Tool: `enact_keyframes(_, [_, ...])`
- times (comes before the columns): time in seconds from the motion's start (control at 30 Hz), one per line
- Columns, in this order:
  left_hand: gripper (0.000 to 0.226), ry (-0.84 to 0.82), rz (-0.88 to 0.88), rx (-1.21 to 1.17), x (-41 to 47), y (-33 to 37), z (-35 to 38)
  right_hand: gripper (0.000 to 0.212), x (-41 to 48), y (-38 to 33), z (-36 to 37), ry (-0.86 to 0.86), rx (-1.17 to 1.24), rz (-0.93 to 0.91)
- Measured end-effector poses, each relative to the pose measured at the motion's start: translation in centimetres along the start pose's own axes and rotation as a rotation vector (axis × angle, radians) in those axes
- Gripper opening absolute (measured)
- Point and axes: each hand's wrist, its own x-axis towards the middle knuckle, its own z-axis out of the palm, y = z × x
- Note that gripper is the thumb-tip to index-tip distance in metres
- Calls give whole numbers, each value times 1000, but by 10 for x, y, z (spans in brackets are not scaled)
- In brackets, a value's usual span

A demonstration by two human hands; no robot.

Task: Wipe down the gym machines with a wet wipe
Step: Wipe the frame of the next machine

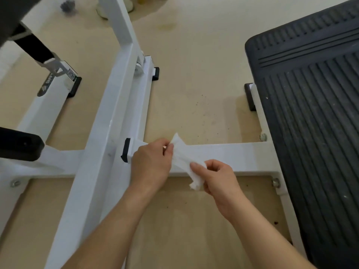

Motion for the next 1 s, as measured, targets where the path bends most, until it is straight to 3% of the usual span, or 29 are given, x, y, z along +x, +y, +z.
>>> enact_keyframes(0.1, [8,134,229,312,3,-16,11,34,4,6,1,198,-239,-98])
enact_keyframes(0.2, [15,145,309,437,6,-24,19,12,6,5,7,346,-607,-303])
enact_keyframes(0.27, [29,128,308,437,5,-28,24,32,6,10,16,248,-922,-477])
enact_keyframes(0.37, [41,168,241,270,2,-26,17,68,14,31,43,-124,-1331,-641])
enact_keyframes(0.47, [31,157,264,131,-7,-22,16,66,24,52,64,-202,-1578,-620])
enact_keyframes(0.53, [32,92,293,105,-14,-24,26,70,31,49,61,-125,-1664,-547])
enact_keyframes(0.63, [44,-18,324,160,-24,-29,53,80,36,22,20,97,-1686,-282])
enact_keyframes(0.73, [49,-96,360,203,-31,-23,74,93,26,1,-37,325,-1594,6])
enact_keyframes(0.8, [53,-120,359,219,-29,-18,78,96,23,-5,-54,388,-1502,107])
enact_keyframes(0.9, [50,-123,343,212,-27,-18,74,95,28,2,-30,347,-1434,19])
enact_keyframes(1.0, [38,-72,346,180,-27,-19,59,85,31,26,26,55,-1522,-300])
